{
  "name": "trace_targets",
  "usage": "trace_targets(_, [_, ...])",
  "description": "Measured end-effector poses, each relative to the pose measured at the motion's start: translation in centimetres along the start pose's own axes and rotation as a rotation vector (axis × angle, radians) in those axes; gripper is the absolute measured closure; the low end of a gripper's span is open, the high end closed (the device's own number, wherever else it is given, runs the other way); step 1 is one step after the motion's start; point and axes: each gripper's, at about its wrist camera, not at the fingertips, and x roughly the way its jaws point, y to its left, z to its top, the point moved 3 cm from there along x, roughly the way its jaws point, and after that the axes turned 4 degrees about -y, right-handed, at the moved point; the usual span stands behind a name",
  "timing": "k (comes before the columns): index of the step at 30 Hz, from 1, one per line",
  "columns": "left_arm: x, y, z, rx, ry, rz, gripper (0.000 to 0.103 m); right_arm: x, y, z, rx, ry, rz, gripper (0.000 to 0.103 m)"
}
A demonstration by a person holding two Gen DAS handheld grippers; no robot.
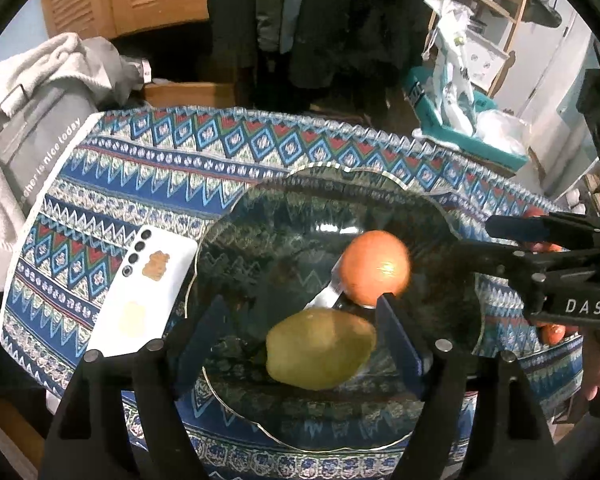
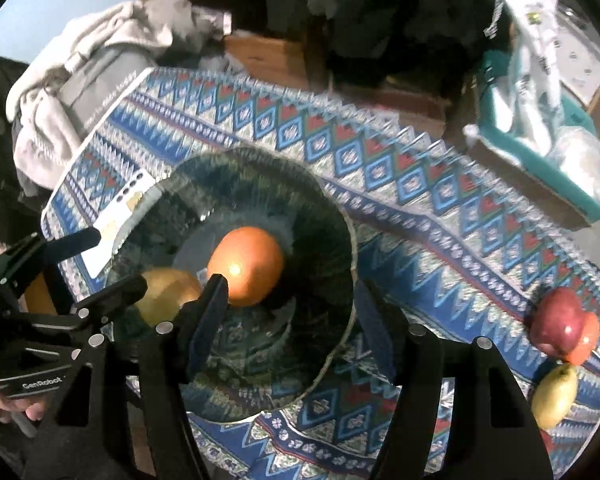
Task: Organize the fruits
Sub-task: 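Withdraw both tools up from the glass bowl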
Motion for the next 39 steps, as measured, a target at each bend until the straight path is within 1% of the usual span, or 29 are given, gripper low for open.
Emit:
trace_targets(2, [-0.9, -0.4, 0.5, 0.016, -0.028, 0.014, 0.023, -1.1, -0.2, 0.3, 0.013, -0.024, -0.007, 0.032])
trace_targets(6, [-2.6, -1.2, 1.2, 0.048, -0.080, 0.025, 0.022, -4.0, -0.6, 0.7, 0.020, -0.105, -0.043, 0.027])
trace_targets(14, [-5.9, -3.8, 2.3, 0.126, -0.159, 0.034, 0.022, -9.0, -0.9, 1.3, 0.011, -0.226, -0.065, 0.025])
trace_targets(17, [-7.0, -4.5, 2.7, 0.139, -0.186, 0.028, 0.017, -10.9, -0.8, 1.4, -0.015, -0.263, -0.092, 0.023])
trace_targets(19, [-7.9, -5.1, 3.0, 0.140, -0.207, 0.014, 0.016, -12.3, -0.7, 1.3, -0.034, -0.291, -0.099, 0.020])
trace_targets(21, [-8.6, -5.7, 3.3, 0.143, -0.217, 0.005, 0.016, -13.9, -0.7, 1.2, -0.039, -0.324, -0.101, 0.018])
trace_targets(28, [-10.5, -8.0, 4.0, 0.172, -0.244, -0.008, 0.016, -17.9, -1.3, 0.6, -0.025, -0.393, -0.094, 0.018])
trace_targets(32, [-11.4, -9.3, 4.4, 0.195, -0.261, -0.013, 0.016, -19.8, -2.3, 0.1, -0.010, -0.435, -0.120, 0.018])
trace_targets(34, [-11.8, -9.9, 4.6, 0.198, -0.263, -0.033, 0.015, -20.8, -2.8, -0.1, -0.001, -0.456, -0.123, 0.018])
trace_targets(35, [-12.0, -10.3, 4.6, 0.200, -0.267, -0.036, 0.015, -21.2, -3.0, -0.3, 0.003, -0.472, -0.136, 0.018])
trace_targets(36, [-12.1, -10.5, 4.7, 0.202, -0.269, -0.035, 0.015, -21.7, -3.3, -0.5, 0.005, -0.492, -0.158, 0.014])
trace_targets(37, [-12.3, -10.9, 4.7, 0.206, -0.271, -0.034, 0.015, -22.2, -3.7, -0.7, 0.003, -0.512, -0.184, 0.013])
trace_targets(39, [-12.5, -11.4, 4.9, 0.213, -0.269, -0.043, 0.015, -22.8, -4.3, -1.0, -0.003, -0.532, -0.207, 0.013])
